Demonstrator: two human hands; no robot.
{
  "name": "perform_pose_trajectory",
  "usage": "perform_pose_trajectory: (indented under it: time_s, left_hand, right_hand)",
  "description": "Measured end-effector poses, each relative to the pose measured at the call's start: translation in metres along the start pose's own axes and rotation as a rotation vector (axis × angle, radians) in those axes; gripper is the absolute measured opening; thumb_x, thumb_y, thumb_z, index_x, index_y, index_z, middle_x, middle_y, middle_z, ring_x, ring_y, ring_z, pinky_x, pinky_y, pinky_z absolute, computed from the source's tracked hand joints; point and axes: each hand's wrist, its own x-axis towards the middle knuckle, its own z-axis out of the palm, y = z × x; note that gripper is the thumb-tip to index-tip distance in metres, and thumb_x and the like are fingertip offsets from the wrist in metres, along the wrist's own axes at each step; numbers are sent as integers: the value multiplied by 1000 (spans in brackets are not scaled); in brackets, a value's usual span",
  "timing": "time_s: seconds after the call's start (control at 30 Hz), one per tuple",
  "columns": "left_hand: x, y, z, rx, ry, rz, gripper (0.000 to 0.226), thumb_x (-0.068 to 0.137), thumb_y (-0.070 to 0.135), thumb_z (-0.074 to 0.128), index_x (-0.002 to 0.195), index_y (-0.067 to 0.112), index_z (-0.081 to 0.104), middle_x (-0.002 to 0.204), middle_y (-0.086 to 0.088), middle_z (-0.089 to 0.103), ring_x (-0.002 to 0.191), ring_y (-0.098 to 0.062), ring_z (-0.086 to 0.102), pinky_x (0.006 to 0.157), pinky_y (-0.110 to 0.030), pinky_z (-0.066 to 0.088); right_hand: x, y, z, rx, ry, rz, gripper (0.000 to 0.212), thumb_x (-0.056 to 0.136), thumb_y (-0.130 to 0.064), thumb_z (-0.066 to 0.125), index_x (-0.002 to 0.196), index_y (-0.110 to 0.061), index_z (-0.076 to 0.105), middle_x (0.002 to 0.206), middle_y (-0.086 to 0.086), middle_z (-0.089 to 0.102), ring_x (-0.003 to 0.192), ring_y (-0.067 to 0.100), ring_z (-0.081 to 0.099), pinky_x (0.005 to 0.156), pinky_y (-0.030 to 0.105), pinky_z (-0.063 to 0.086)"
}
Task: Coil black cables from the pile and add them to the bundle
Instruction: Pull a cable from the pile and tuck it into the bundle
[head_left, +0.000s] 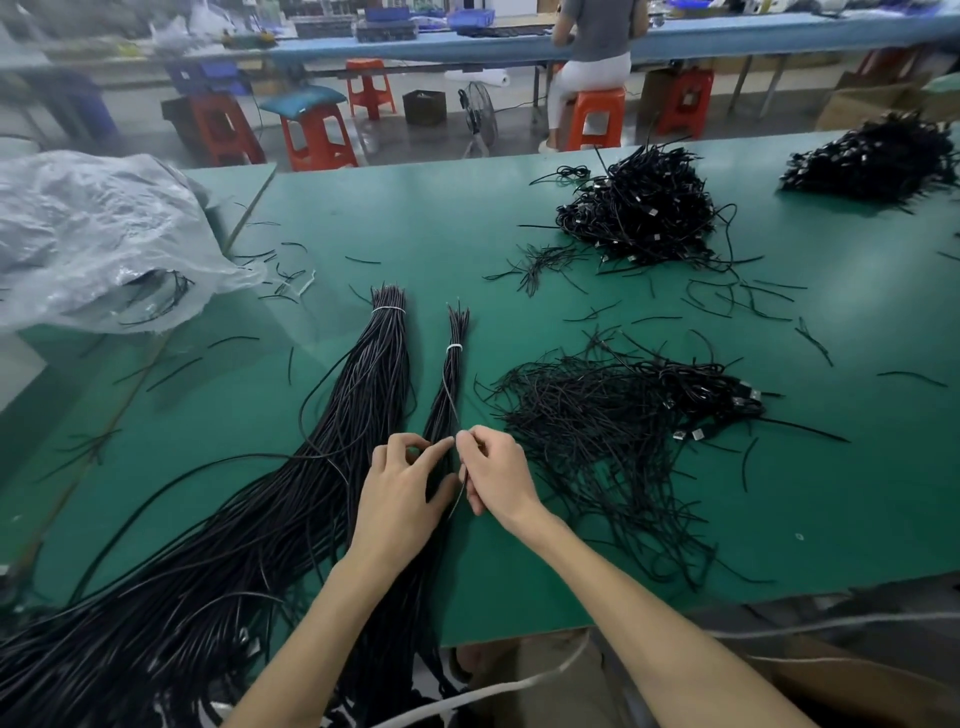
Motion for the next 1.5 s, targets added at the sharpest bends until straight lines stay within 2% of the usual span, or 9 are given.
perform_pose_trajectory:
  time_s: [0.27,0.5,0.7,0.77,0.87,1.0,1.23,1.37,1.5]
  left_hand:
    - [10,6,-1,25,-90,40,22,89,3,57,107,8,68,124,-14,51,106,-30,42,91,-35,42]
    - [8,5,0,-33,-47,12,40,102,24,60,141,15,61,138,-10,46,122,-32,41,107,-41,41]
    - [-4,13,-9,-142,-121,211,26,96,58,58,113,46,74,146,18,43,141,-14,27,114,-45,19]
    - [-6,27,-15,-348,-251,224,37,100,63,46,91,44,77,132,28,55,134,-5,37,114,-42,20]
    - [-9,44,-28,-977,-483,72,59,107,54,40,66,19,65,88,1,76,89,-16,70,103,-35,45]
    - [-4,30,-42,-1497,-520,-188,46,104,55,52,82,16,64,58,2,48,45,-15,44,58,-29,50]
    - [8,-15,-42,-1727,-379,-261,39,105,31,58,137,11,64,75,7,50,50,-5,38,60,-21,46]
    - [12,-8,-38,-1962,-307,-296,46,99,23,64,143,11,60,108,8,70,81,-3,66,84,-23,56]
    - [14,7,-42,-2328,-187,-408,43,104,25,54,141,6,60,126,1,71,106,-5,70,87,-24,57]
  right_hand:
    - [-29,-42,3,-63,-87,-265,35,103,-29,50,69,-18,53,49,1,53,35,8,45,39,21,34]
    - [-2,-93,-40,415,274,-158,33,105,-20,47,74,-10,52,56,1,53,37,14,41,35,23,31]
    - [33,-101,-86,595,458,11,24,103,-12,43,80,-10,49,51,-2,54,40,13,46,36,23,30]
    - [41,-97,-97,705,514,75,21,104,-8,41,84,-8,49,55,1,55,42,13,48,36,24,30]
    - [45,-87,-111,796,592,154,21,104,-5,41,85,-7,50,64,7,57,42,12,50,37,23,31]
    - [41,-72,-135,944,706,199,19,105,-3,41,89,-6,51,69,8,58,44,11,51,40,21,31]
    - [31,-51,-203,1113,902,167,16,105,-2,35,93,-8,43,70,6,52,42,12,46,40,22,28]
    - [21,-38,-207,865,896,189,14,100,-4,42,88,-9,47,65,6,55,41,14,45,39,25,28]
    - [8,-25,-207,751,886,227,15,97,-8,45,83,-10,50,61,3,57,41,13,47,39,23,29]
